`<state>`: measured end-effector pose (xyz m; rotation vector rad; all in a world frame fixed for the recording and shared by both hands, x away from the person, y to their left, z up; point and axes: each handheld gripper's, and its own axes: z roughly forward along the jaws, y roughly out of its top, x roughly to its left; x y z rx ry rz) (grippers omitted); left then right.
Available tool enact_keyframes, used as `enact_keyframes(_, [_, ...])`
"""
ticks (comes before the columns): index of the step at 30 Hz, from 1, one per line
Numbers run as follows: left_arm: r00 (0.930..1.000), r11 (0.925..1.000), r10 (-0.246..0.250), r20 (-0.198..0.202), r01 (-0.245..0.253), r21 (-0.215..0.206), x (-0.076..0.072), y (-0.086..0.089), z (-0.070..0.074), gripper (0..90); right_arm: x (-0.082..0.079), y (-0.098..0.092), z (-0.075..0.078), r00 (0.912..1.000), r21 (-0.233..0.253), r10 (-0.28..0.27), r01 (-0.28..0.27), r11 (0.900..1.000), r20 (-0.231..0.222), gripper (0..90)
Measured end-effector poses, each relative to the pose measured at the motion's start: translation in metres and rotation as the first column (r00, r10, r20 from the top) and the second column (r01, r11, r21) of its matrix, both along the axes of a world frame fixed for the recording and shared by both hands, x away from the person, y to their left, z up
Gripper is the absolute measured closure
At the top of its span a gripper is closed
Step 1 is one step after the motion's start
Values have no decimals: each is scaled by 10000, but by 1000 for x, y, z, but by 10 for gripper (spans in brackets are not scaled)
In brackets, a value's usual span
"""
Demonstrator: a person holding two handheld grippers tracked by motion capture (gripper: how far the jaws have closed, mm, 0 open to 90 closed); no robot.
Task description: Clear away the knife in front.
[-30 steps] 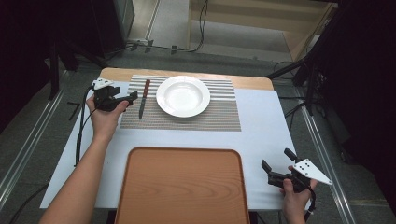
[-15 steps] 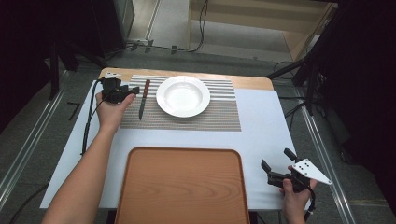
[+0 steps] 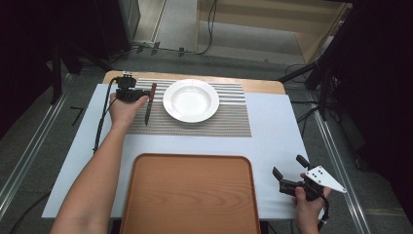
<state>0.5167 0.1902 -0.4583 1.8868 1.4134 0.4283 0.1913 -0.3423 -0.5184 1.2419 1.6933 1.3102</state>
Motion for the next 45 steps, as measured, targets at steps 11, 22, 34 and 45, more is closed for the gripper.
enact_keyframes(11, [9958, 9993, -77, -914, 111, 367, 13, -12, -10, 654, 0, 0, 0, 10000, -7, -4, 4, 10000, -8, 0])
enact_keyframes(22, [9920, 9965, 74, -1259, 31, 835, 21, -19, -18, 669, 0, 0, 0, 10000, -5, -7, 7, 10000, -1, 0])
enact_keyframes(34, [9889, 9904, 421, -1424, -225, 1365, 27, -29, -27, 705, 0, -1, 0, 10000, 13, -8, 8, 10000, -15, 0])
enact_keyframes(45, [9866, 9822, 140, -1626, 169, 1873, 26, -29, -24, 767, 0, -1, 0, 10000, 21, -4, 4, 10000, -7, 0])
